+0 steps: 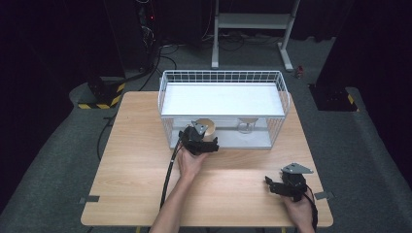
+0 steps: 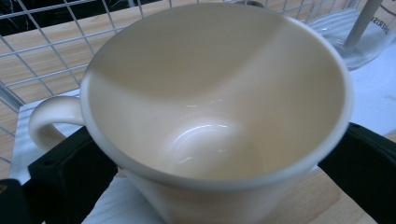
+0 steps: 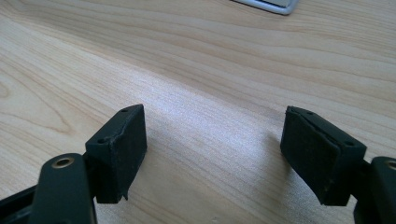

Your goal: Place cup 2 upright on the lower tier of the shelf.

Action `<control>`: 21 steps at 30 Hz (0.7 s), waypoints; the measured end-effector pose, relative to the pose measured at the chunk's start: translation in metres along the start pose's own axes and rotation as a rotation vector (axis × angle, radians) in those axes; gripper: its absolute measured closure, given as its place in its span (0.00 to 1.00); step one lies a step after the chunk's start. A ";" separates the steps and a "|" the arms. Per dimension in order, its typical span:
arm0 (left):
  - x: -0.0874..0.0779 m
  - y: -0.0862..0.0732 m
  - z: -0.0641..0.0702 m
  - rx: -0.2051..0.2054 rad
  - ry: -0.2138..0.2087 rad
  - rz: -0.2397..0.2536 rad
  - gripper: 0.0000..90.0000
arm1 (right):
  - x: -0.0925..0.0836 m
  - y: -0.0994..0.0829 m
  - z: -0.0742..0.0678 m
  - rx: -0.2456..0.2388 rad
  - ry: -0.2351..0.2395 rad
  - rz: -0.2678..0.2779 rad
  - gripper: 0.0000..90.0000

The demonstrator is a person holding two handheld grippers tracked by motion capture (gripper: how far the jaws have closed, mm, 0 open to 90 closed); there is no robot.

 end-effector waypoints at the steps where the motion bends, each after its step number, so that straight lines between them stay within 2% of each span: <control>1: 0.000 0.000 -0.001 0.007 0.008 -0.001 0.01 | 0.000 0.000 0.000 -0.001 0.000 0.000 0.25; 6: -0.004 -0.003 0.000 -0.007 0.009 0.003 0.03 | 0.000 0.000 0.000 -0.001 0.000 -0.001 0.25; 16: -0.010 -0.010 -0.004 0.004 0.037 0.004 0.13 | 0.000 0.000 0.000 0.000 0.000 -0.001 0.25; 21: -0.012 -0.012 -0.004 0.000 0.029 0.002 0.14 | 0.000 0.000 0.000 0.000 0.000 -0.001 0.25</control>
Point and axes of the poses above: each handheld gripper's, and its own axes: x roughly forward along the jaws, y roughly out of its top, z roughly to its right, the point moved 10 cm from there along x, roughly forward along the jaws, and after that the axes turned 10 degrees about -x, right-handed, at the moved point
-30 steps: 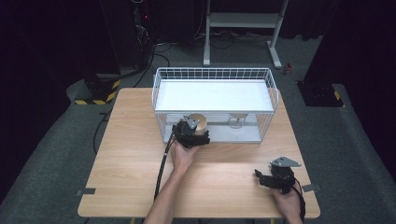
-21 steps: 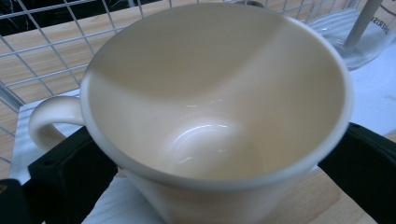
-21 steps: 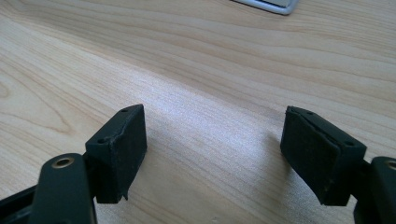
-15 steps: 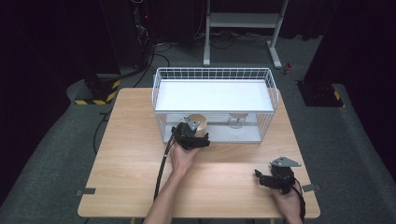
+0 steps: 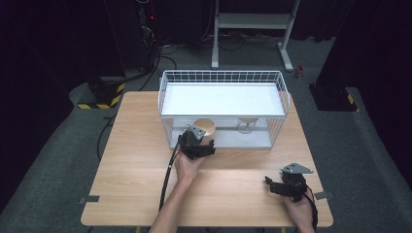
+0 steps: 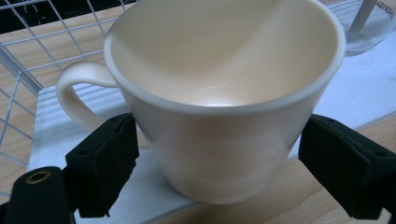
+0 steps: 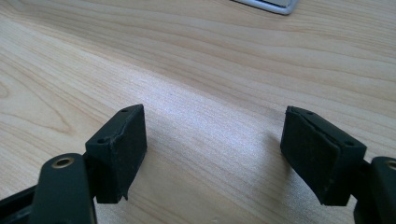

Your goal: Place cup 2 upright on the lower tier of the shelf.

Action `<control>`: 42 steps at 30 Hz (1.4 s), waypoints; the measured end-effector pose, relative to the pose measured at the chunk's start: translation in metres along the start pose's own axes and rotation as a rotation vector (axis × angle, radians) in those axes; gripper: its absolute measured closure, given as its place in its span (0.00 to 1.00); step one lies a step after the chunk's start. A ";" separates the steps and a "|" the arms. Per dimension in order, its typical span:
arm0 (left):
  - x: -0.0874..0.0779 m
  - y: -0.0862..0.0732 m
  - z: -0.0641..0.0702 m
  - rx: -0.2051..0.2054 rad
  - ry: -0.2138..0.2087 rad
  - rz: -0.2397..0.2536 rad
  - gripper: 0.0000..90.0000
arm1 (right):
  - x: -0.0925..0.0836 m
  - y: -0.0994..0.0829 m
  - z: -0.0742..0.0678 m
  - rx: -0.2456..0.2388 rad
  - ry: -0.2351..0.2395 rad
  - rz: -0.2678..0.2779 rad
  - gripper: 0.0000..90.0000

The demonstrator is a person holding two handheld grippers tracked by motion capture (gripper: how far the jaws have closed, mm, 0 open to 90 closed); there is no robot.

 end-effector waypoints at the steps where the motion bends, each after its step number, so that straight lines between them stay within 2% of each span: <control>1: 0.000 0.000 0.000 -0.003 0.000 0.004 0.14 | 0.000 0.000 0.000 0.000 0.000 0.000 0.25; 8: 0.005 -0.001 -0.001 0.001 0.012 0.002 0.19 | 0.000 0.000 0.000 0.001 0.000 0.000 0.25; 17: 0.012 -0.004 -0.003 0.019 0.035 -0.028 0.27 | 0.000 0.000 0.000 0.003 0.000 0.000 0.25; 19: 0.013 -0.003 -0.002 0.012 0.030 -0.032 0.29 | 0.000 0.000 0.000 0.003 0.000 0.000 0.25; 23: 0.015 -0.002 -0.004 0.008 0.030 -0.028 0.39 | 0.000 0.000 0.000 0.003 0.000 0.000 0.25; 29: 0.018 -0.004 -0.006 0.011 0.031 -0.037 0.48 | 0.000 0.000 0.000 0.003 0.000 0.000 0.25; 32: 0.020 -0.004 -0.007 -0.006 0.023 -0.034 0.53 | 0.000 0.000 0.000 0.003 0.000 0.000 0.25; 37: 0.022 -0.004 -0.009 -0.012 0.020 -0.038 0.59 | 0.000 0.000 0.000 0.006 0.001 -0.001 0.25; 40: 0.024 -0.005 -0.007 -0.008 0.016 -0.070 0.62 | 0.000 0.000 0.000 0.005 0.000 -0.001 0.25; 41: 0.024 -0.003 -0.009 0.007 0.029 -0.068 0.63 | 0.000 0.000 0.000 0.006 0.001 -0.001 0.25; 42: 0.025 -0.001 -0.007 0.007 0.022 -0.069 0.64 | 0.000 0.000 0.000 0.005 0.001 -0.001 0.25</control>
Point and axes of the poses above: each handheld gripper's, and its own axes: x roughly forward along the jaws, y roughly out of its top, z roughly to its right, the point moved 10 cm from there along x, roughly forward along the jaws, and after that the axes turned 10 degrees about -x, right-handed, at the moved point
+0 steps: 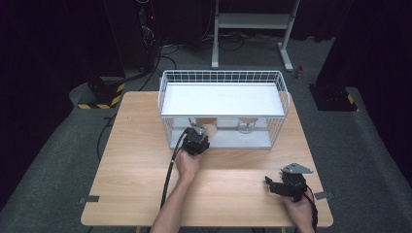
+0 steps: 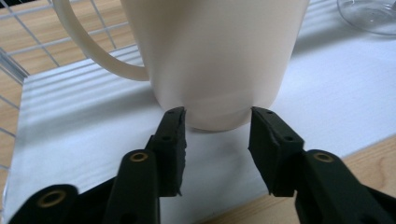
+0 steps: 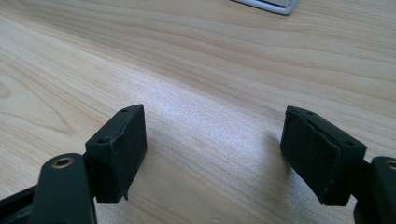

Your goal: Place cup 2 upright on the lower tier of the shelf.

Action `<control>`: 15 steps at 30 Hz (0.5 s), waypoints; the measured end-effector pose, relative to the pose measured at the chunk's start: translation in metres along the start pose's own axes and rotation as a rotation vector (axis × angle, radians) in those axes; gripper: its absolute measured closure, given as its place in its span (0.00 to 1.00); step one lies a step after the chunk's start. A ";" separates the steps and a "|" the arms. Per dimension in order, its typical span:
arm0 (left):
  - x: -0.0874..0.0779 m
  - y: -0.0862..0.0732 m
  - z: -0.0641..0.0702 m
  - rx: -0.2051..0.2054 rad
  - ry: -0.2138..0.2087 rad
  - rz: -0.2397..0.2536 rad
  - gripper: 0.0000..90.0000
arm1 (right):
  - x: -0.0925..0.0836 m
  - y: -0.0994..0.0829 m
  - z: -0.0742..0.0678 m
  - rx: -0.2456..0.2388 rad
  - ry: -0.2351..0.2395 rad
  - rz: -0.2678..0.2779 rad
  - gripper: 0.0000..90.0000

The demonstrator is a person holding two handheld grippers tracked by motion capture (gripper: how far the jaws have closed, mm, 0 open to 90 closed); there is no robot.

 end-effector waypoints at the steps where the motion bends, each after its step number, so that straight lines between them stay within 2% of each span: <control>1: 0.000 0.002 0.000 0.002 0.002 -0.001 0.66 | 0.000 0.000 0.000 -0.001 0.000 0.000 0.25; 2: 0.001 0.004 -0.001 -0.005 0.009 0.009 0.67 | 0.000 0.000 0.000 -0.001 0.000 0.000 0.25; 4: 0.002 0.004 0.001 -0.019 -0.002 0.002 0.70 | 0.000 0.000 0.000 0.000 0.000 0.000 0.25; 6: 0.002 0.004 0.000 -0.011 0.015 -0.001 0.71 | 0.000 0.000 0.000 -0.002 0.000 0.000 0.25; 9: 0.002 0.004 0.001 -0.018 -0.001 -0.001 0.71 | 0.000 0.000 0.000 -0.002 0.000 0.000 0.25; 11: 0.001 0.004 0.000 -0.021 0.001 0.000 0.69 | 0.000 0.000 0.000 -0.002 0.000 0.000 0.25; 12: 0.000 0.004 0.002 -0.029 -0.016 0.001 0.66 | 0.000 0.000 0.000 -0.002 0.000 0.000 0.25; 15: -0.005 0.005 0.003 -0.009 -0.023 0.017 0.58 | 0.000 0.000 0.000 -0.002 0.000 0.000 0.25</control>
Point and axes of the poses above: each handheld gripper's, and its own axes: x roughly forward along the jaws, y roughly out of its top, z roughly to its right, the point moved 10 cm from there along x, roughly forward along the jaws, and after that the axes turned 10 degrees about -x, right-handed, at the moved point
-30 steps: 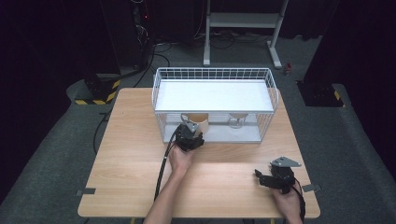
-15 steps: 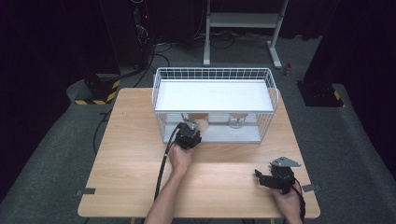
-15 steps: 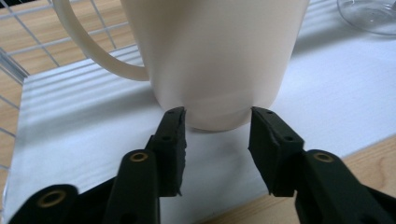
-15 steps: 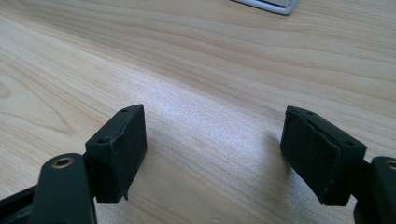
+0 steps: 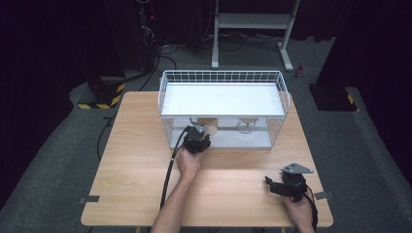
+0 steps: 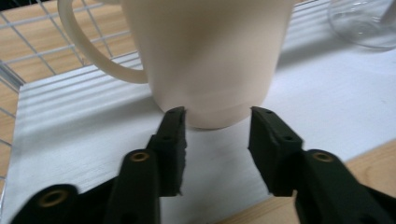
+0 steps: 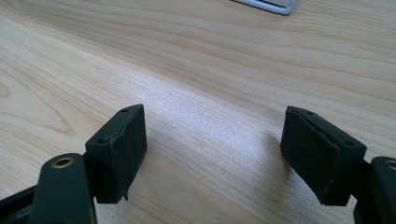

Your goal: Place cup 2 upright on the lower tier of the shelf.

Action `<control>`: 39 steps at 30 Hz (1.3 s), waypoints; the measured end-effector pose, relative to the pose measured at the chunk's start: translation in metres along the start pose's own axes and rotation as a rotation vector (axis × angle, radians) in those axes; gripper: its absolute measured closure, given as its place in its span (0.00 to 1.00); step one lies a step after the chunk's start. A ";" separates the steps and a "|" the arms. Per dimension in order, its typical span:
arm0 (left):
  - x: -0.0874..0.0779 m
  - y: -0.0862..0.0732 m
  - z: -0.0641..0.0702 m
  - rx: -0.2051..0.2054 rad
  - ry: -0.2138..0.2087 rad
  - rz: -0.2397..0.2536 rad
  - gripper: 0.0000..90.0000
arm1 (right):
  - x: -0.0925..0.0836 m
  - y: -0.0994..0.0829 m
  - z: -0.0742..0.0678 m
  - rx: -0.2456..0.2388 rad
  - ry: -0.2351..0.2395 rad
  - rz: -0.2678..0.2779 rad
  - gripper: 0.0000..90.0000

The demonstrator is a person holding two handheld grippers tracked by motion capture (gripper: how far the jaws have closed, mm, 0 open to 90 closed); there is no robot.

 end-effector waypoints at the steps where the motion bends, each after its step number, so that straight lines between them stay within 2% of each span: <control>1: -0.001 0.000 0.001 -0.003 -0.012 -0.003 0.56 | 0.000 0.000 0.000 0.000 0.000 0.000 0.25; 6: -0.010 -0.002 0.005 -0.010 -0.055 0.007 0.45 | 0.000 0.000 0.000 0.000 0.000 0.000 0.25; 11: -0.017 -0.006 0.004 0.006 -0.072 0.009 0.40 | 0.000 0.000 0.000 0.002 0.000 -0.001 0.25; 13: -0.020 -0.007 0.003 0.001 -0.079 0.021 0.39 | 0.000 0.000 0.000 0.000 0.000 0.000 0.25; 17: -0.025 -0.008 -0.001 0.010 -0.082 0.011 0.37 | 0.000 0.000 0.000 0.002 0.000 0.000 0.25; 21: -0.031 -0.006 -0.002 -0.017 -0.101 0.037 0.36 | 0.000 0.000 0.000 0.002 0.000 0.000 0.25; 24: -0.034 -0.009 -0.006 -0.009 -0.101 0.033 0.35 | 0.000 0.000 0.000 0.003 0.000 0.000 0.25; 27: -0.037 -0.010 -0.008 -0.030 -0.108 0.041 0.34 | 0.000 0.000 0.000 0.001 0.000 0.001 0.25; 32: -0.042 -0.014 -0.012 -0.027 -0.112 0.038 0.32 | 0.000 0.000 0.000 0.002 0.000 0.001 0.25; 37: -0.049 -0.015 -0.014 -0.044 -0.130 0.046 0.31 | 0.000 0.000 0.000 0.002 0.000 0.001 0.25; 39: -0.052 -0.015 -0.015 -0.037 -0.131 0.049 0.30 | 0.000 0.000 0.000 0.002 0.000 0.001 0.25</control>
Point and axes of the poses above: each handheld gripper's, and its own axes: x roughly forward along the jaws, y roughly out of its top, z roughly to its right, the point moved 10 cm from there along x, roughly forward along the jaws, and after that the axes turned 10 degrees about -x, right-handed, at the moved point
